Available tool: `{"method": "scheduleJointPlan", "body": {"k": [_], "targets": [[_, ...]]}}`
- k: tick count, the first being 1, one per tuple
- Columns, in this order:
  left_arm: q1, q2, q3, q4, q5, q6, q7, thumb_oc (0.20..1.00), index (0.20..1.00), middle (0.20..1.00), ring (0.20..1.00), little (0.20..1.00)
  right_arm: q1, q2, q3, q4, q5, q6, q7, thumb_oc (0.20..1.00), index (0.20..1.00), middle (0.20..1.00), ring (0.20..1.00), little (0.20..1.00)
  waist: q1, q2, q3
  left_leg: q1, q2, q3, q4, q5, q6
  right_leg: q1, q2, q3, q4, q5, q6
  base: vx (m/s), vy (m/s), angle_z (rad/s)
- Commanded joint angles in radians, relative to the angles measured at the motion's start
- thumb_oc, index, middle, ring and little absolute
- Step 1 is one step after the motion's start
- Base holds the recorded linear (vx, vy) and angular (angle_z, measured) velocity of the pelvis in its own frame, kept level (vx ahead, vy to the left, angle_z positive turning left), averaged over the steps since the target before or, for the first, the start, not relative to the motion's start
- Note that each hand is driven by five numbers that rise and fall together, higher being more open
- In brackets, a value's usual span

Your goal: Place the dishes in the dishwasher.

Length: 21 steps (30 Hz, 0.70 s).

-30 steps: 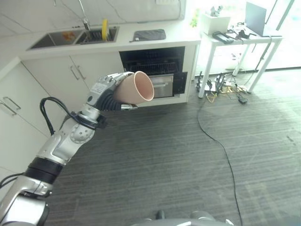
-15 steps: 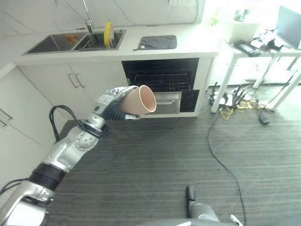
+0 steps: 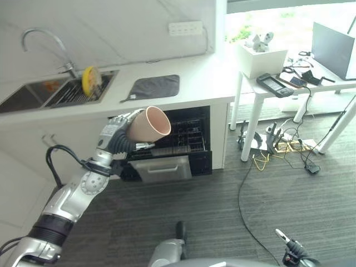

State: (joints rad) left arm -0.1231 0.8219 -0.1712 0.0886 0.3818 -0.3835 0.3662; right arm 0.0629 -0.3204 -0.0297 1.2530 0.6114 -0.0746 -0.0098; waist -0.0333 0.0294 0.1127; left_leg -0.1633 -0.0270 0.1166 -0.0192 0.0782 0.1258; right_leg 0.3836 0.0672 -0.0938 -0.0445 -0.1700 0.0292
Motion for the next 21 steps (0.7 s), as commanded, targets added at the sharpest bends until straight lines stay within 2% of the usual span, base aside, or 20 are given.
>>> {"method": "scheduleJointPlan", "body": {"k": [1,4,8,21], "targets": [[-0.080,0.036,0.058,-0.027,0.016,-0.029,0.061,0.200,0.200,0.200,0.200,0.200,0.014,-0.012,-0.025,0.022,0.026,-0.019,-0.009,1.000,1.000,1.000,1.000,1.000,-0.009,-0.002,0.021,0.182,0.171,-0.019,-0.052,0.023,-0.234,-0.172,-0.123,0.007,0.022,0.089,0.056,0.16,0.139,-0.27],[-0.094,0.047,0.043,-0.013,0.016,-0.030,0.062,0.200,0.200,0.200,0.200,0.200,0.022,-0.011,-0.045,0.019,0.029,-0.034,-0.006,1.000,1.000,1.000,1.000,1.000,-0.025,0.010,0.013,0.210,0.174,0.015,-0.061,0.004,-0.230,-0.180,-0.145,-0.015,0.047,0.081,0.070,0.12,0.151,-0.21],[-0.160,0.103,0.003,0.010,-0.008,-0.010,0.047,0.200,0.200,0.200,0.200,0.200,0.036,0.012,-0.048,0.018,0.047,-0.044,0.008,1.000,1.000,1.000,1.000,1.000,-0.030,0.023,-0.011,0.239,0.136,-0.008,-0.068,-0.038,-0.211,-0.197,-0.177,-0.037,0.062,0.087,0.099,0.18,0.185,0.14],[-0.151,0.116,0.018,0.008,-0.013,-0.006,0.027,0.200,0.200,0.200,0.200,0.200,0.031,0.016,-0.031,0.002,0.034,-0.045,-0.005,1.000,1.000,1.000,1.000,1.000,0.001,0.010,-0.020,0.242,0.124,0.000,-0.068,-0.058,-0.197,-0.193,-0.203,-0.077,0.030,0.108,0.119,0.02,0.025,0.03]]}}
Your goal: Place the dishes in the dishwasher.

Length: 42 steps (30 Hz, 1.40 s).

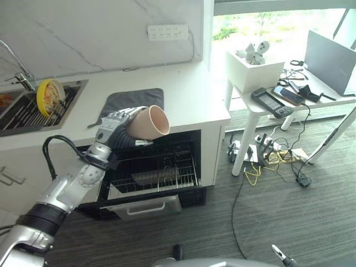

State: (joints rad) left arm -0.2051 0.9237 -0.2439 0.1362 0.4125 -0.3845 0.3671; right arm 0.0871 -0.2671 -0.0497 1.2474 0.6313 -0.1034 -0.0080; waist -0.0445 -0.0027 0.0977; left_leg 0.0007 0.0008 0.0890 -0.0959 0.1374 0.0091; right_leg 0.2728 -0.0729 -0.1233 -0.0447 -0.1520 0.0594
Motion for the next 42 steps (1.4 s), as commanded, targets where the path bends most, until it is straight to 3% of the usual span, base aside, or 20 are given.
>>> {"method": "scheduleJointPlan", "body": {"k": [1,6,8,10,12,13,16,21,24,25,28,29,30,31,33,36,37,39,41,42], "targets": [[-0.064,0.016,0.096,-0.038,-0.045,-0.005,0.026,0.200,0.200,0.200,0.200,0.200,0.006,-0.038,-0.011,0.009,0.010,-0.014,-0.007,1.000,1.000,1.000,1.000,1.000,0.015,0.041,-0.005,0.081,0.094,0.028,0.009,-0.119,-0.079,-0.081,-0.069,-0.053,0.030,0.093,0.092,0.09,0.081,-0.09],[-0.025,0.016,0.140,-0.058,-0.040,0.003,0.000,0.200,0.200,0.200,0.200,0.200,-0.015,-0.040,-0.008,0.011,-0.014,-0.006,-0.006,1.000,1.000,1.000,1.000,1.000,0.042,0.033,-0.007,0.095,0.076,0.030,0.011,-0.135,-0.059,-0.076,-0.097,-0.068,0.051,0.090,0.113,0.08,0.077,-0.07],[-0.023,0.015,0.139,-0.061,-0.025,0.000,-0.006,0.200,0.200,0.200,0.200,0.200,-0.027,-0.031,0.000,0.003,-0.020,-0.023,-0.004,1.000,1.000,1.000,1.000,1.000,0.041,0.029,-0.003,0.091,0.053,0.014,0.025,-0.146,-0.025,-0.109,-0.083,-0.025,0.178,0.087,0.114,0.05,0.085,-0.17],[-0.032,0.019,0.117,-0.063,-0.011,0.012,0.004,0.200,0.200,0.200,0.200,0.200,-0.027,-0.017,0.010,-0.017,-0.003,-0.047,0.001,1.000,1.000,1.000,1.000,1.000,0.021,0.030,0.011,0.089,0.033,-0.026,0.039,-0.155,0.002,-0.228,-0.051,0.057,0.346,0.135,0.119,0.01,0.027,-0.06],[-0.046,0.036,0.109,-0.057,-0.023,0.018,0.008,0.200,0.200,0.200,0.200,0.200,-0.030,-0.016,0.019,-0.028,0.019,-0.056,0.009,1.000,1.000,1.000,1.000,1.000,0.016,0.028,0.020,0.094,0.030,-0.041,0.032,-0.148,-0.005,-0.261,-0.070,0.071,0.315,0.176,0.108,0.03,-0.109,0.17],[-0.085,0.063,0.082,-0.030,-0.049,0.011,0.019,0.200,0.200,0.200,0.200,0.200,-0.031,-0.018,0.026,-0.031,0.040,-0.067,0.016,1.000,1.000,1.000,1.000,1.000,-0.013,0.039,0.039,0.105,0.040,-0.064,0.031,-0.152,-0.013,-0.295,-0.037,0.134,0.283,0.158,0.098,0.05,-0.241,0.46],[-0.070,0.030,0.081,-0.032,-0.036,0.019,0.037,0.200,0.200,0.200,0.200,0.200,-0.035,-0.035,0.022,-0.021,0.035,-0.037,-0.005,1.000,1.000,1.000,1.000,1.000,0.007,0.032,0.034,0.082,0.083,-0.031,0.037,-0.124,-0.059,-0.196,-0.017,0.059,0.115,0.097,0.062,0.02,-0.366,0.89],[-0.036,0.017,0.095,-0.071,-0.050,0.026,0.018,0.200,0.200,0.200,0.200,0.200,0.000,-0.065,-0.019,-0.030,0.048,-0.016,-0.045,1.000,1.000,1.000,1.000,1.000,-0.006,0.038,0.036,0.042,0.100,-0.015,0.089,-0.122,-0.079,-0.162,0.007,0.028,0.120,0.054,0.020,-0.04,-0.077,0.43],[-0.060,-0.002,0.073,-0.068,-0.044,0.014,0.027,0.200,0.200,0.200,0.200,0.200,-0.003,-0.082,-0.042,-0.002,0.035,-0.014,-0.062,1.000,1.000,1.000,1.000,1.000,-0.028,0.036,0.046,0.025,0.127,0.018,0.179,-0.153,-0.085,-0.182,-0.026,0.007,0.183,0.037,0.020,-0.08,0.200,0.09],[-0.066,-0.004,0.067,-0.077,-0.035,0.016,0.030,0.200,0.200,0.200,0.200,0.200,-0.014,-0.101,-0.063,0.013,0.058,-0.023,-0.070,1.000,1.000,1.000,1.000,1.000,-0.036,0.045,0.050,0.040,0.178,0.017,0.165,-0.136,-0.104,-0.196,-0.044,0.001,0.233,0.014,0.022,-0.06,0.368,0.32],[-0.064,0.004,0.067,-0.091,-0.030,0.028,0.033,0.200,0.200,0.200,0.200,0.200,-0.025,-0.119,-0.103,0.011,0.100,-0.033,-0.063,1.000,1.000,1.000,1.000,1.000,-0.046,0.065,0.055,0.072,0.258,0.015,0.122,-0.100,-0.137,-0.215,-0.083,-0.008,0.300,-0.025,0.032,0.00,0.527,0.14],[-0.063,0.006,0.063,-0.087,-0.034,0.022,0.042,0.200,0.200,0.200,0.200,0.200,-0.024,-0.122,-0.122,0.004,0.109,-0.043,-0.064,1.000,1.000,1.000,1.000,1.000,-0.055,0.074,0.056,0.080,0.287,0.025,0.106,-0.083,-0.152,-0.219,-0.104,-0.008,0.314,-0.030,0.042,0.01,0.880,0.15],[-0.081,-0.007,0.039,-0.076,-0.035,0.005,0.054,0.200,0.200,0.200,0.200,0.200,-0.028,-0.131,-0.158,-0.003,0.116,-0.067,-0.065,1.000,1.000,1.000,1.000,1.000,-0.068,0.086,0.063,0.076,0.290,0.038,0.121,-0.086,-0.170,-0.203,-0.159,-0.004,0.294,-0.006,0.082,0.02,0.911,0.21],[-0.091,-0.005,0.032,-0.083,-0.045,0.016,0.050,0.200,0.200,0.200,0.200,0.200,-0.033,-0.136,-0.161,-0.007,0.116,-0.075,-0.068,1.000,1.000,1.000,1.000,1.000,-0.073,0.098,0.065,0.084,0.281,0.044,0.110,-0.093,-0.173,-0.205,-0.186,-0.009,0.285,0.009,0.105,0.04,0.842,0.22],[-0.113,0.005,0.017,-0.074,-0.074,0.027,0.018,0.200,0.200,0.200,0.200,0.200,-0.034,-0.136,-0.176,-0.019,0.082,-0.105,-0.093,1.000,1.000,1.000,1.000,1.000,-0.079,0.106,0.056,0.101,0.229,0.064,0.078,-0.100,-0.174,-0.180,-0.261,-0.009,0.196,0.118,0.160,0.06,0.476,0.23],[-0.125,0.033,0.028,-0.043,-0.085,-0.001,0.000,0.200,0.200,0.200,0.200,0.200,-0.037,-0.109,-0.164,-0.052,0.064,-0.113,-0.100,1.000,1.000,1.000,1.000,1.000,-0.066,0.090,0.047,0.120,0.171,0.066,0.030,-0.111,-0.149,-0.190,-0.292,-0.044,0.141,0.229,0.172,-0.01,0.300,-0.14],[-0.089,0.040,0.078,-0.020,-0.053,0.009,0.006,0.200,0.200,0.200,0.200,0.200,-0.057,-0.088,-0.135,-0.059,0.047,-0.083,-0.056,1.000,1.000,1.000,1.000,1.000,-0.046,0.081,0.046,0.141,0.169,0.125,0.018,-0.123,-0.124,-0.217,-0.253,-0.101,0.194,0.192,0.162,-0.08,0.258,-0.57],[-0.037,0.035,0.128,-0.029,-0.015,-0.011,0.022,0.200,0.200,0.200,0.200,0.200,-0.044,-0.079,-0.114,-0.076,0.079,-0.059,-0.017,1.000,1.000,1.000,1.000,1.000,-0.036,0.076,0.040,0.139,0.165,0.151,0.019,-0.132,-0.100,-0.238,-0.165,-0.119,0.229,0.118,0.134,-0.08,0.084,-1.65],[-0.030,0.046,0.141,-0.074,-0.017,0.012,0.003,0.200,0.200,0.200,0.200,0.200,-0.014,-0.057,-0.103,-0.082,0.149,-0.048,0.025,1.000,1.000,1.000,1.000,1.000,-0.011,0.053,0.033,0.105,0.148,0.128,0.054,-0.146,-0.094,-0.235,-0.165,-0.153,0.206,0.128,0.112,-0.07,-0.057,-0.91],[-0.045,0.062,0.127,-0.082,-0.042,0.030,0.005,0.200,0.200,0.200,0.200,0.200,-0.012,-0.050,-0.098,-0.057,0.167,-0.042,0.061,1.000,1.000,1.000,1.000,1.000,-0.015,0.045,0.038,0.107,0.146,0.119,0.052,-0.146,-0.089,-0.238,-0.163,-0.124,0.203,0.132,0.110,-0.05,-0.072,0.13]]}}
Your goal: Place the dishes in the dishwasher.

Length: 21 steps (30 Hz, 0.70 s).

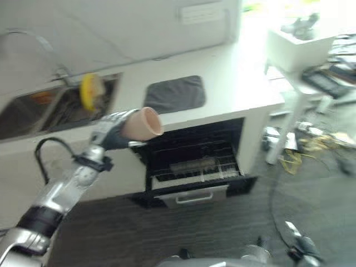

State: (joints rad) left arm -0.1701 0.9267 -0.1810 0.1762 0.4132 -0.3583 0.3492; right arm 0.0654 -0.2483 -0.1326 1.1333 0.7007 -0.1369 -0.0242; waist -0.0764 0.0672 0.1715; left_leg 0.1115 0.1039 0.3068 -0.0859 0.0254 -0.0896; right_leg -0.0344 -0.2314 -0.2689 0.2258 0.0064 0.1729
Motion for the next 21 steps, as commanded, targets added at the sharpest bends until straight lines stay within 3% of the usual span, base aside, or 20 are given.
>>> {"method": "scheduleJointPlan", "body": {"k": [1,8,15,21], "targets": [[-0.092,0.051,0.048,-0.115,-0.044,-0.002,0.030,0.200,0.200,0.200,0.200,0.200,0.010,-0.062,-0.014,0.065,0.104,-0.007,0.091,1.000,1.000,1.000,1.000,1.000,0.017,-0.026,-0.035,0.003,0.048,-0.109,0.032,-0.027,0.008,0.074,0.010,0.029,-0.083,-0.044,-0.005,-0.04,-0.063,0.20],[-0.112,0.032,0.022,-0.134,-0.033,0.022,0.018,0.200,0.200,0.200,0.200,0.200,0.015,-0.050,0.039,0.022,0.070,0.039,0.138,1.000,1.000,1.000,1.000,1.000,0.019,-0.038,-0.057,0.025,0.084,-0.049,0.009,0.000,-0.019,0.154,0.014,-0.024,-0.204,-0.017,0.015,-0.01,-0.024,0.20],[-0.079,0.030,0.055,-0.135,-0.036,-0.014,-0.027,0.200,0.200,0.200,0.200,0.200,0.004,-0.051,0.073,0.021,0.036,0.023,0.196,1.000,1.000,1.000,1.000,1.000,0.022,-0.041,-0.076,0.045,0.080,-0.056,-0.001,-0.018,-0.027,0.184,0.001,-0.023,-0.286,0.028,0.037,0.00,0.001,0.02],[-0.094,0.027,0.025,-0.140,-0.034,-0.003,-0.085,0.200,0.200,0.200,0.200,0.200,0.006,-0.042,0.100,0.026,-0.003,0.023,0.210,1.000,1.000,1.000,1.000,1.000,0.013,-0.044,-0.084,0.051,0.076,-0.056,-0.001,-0.032,-0.020,0.186,0.000,-0.009,-0.300,0.036,0.043,0.04,0.005,-0.05]]}}
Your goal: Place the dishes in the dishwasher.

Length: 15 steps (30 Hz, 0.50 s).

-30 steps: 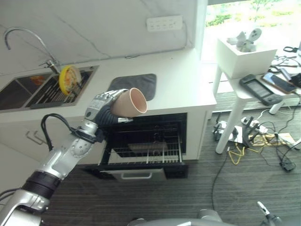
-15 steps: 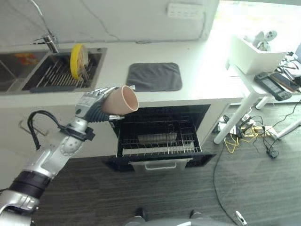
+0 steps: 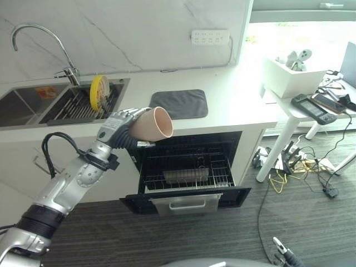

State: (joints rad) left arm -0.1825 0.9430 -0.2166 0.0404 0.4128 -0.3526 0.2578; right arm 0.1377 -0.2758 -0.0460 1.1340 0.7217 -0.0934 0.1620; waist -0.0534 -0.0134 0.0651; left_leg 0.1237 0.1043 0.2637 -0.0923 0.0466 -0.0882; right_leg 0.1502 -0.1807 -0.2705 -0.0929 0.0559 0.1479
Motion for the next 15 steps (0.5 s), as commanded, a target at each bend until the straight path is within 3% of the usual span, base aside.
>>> {"method": "scheduleJointPlan", "body": {"k": [1,5,15], "targets": [[-0.088,0.014,0.057,-0.005,-0.050,-0.001,0.001,0.200,0.200,0.200,0.200,0.200,-0.060,-0.009,0.029,-0.003,-0.005,-0.027,0.032,1.000,1.000,1.000,1.000,1.000,-0.014,0.035,0.022,0.039,0.076,-0.009,0.005,-0.055,-0.021,0.000,-0.052,-0.005,0.015,-0.010,0.070,0.02,-0.004,-0.05],[-0.087,0.006,0.065,0.005,-0.118,-0.003,-0.020,0.200,0.200,0.200,0.200,0.200,-0.042,0.002,0.038,-0.046,0.010,-0.047,0.029,1.000,1.000,1.000,1.000,1.000,-0.022,0.031,0.022,0.038,0.077,-0.004,0.005,-0.057,-0.020,-0.004,-0.053,0.002,0.010,-0.006,0.072,0.01,-0.009,-0.08],[-0.104,-0.028,0.042,0.012,-0.124,0.007,-0.034,0.200,0.200,0.200,0.200,0.200,-0.056,0.002,0.046,-0.160,0.056,-0.075,-0.030,1.000,1.000,1.000,1.000,1.000,-0.025,0.032,0.012,0.046,0.084,0.008,0.005,-0.059,-0.023,-0.001,-0.057,-0.004,0.006,-0.004,0.074,-0.02,-0.010,-0.02]]}}
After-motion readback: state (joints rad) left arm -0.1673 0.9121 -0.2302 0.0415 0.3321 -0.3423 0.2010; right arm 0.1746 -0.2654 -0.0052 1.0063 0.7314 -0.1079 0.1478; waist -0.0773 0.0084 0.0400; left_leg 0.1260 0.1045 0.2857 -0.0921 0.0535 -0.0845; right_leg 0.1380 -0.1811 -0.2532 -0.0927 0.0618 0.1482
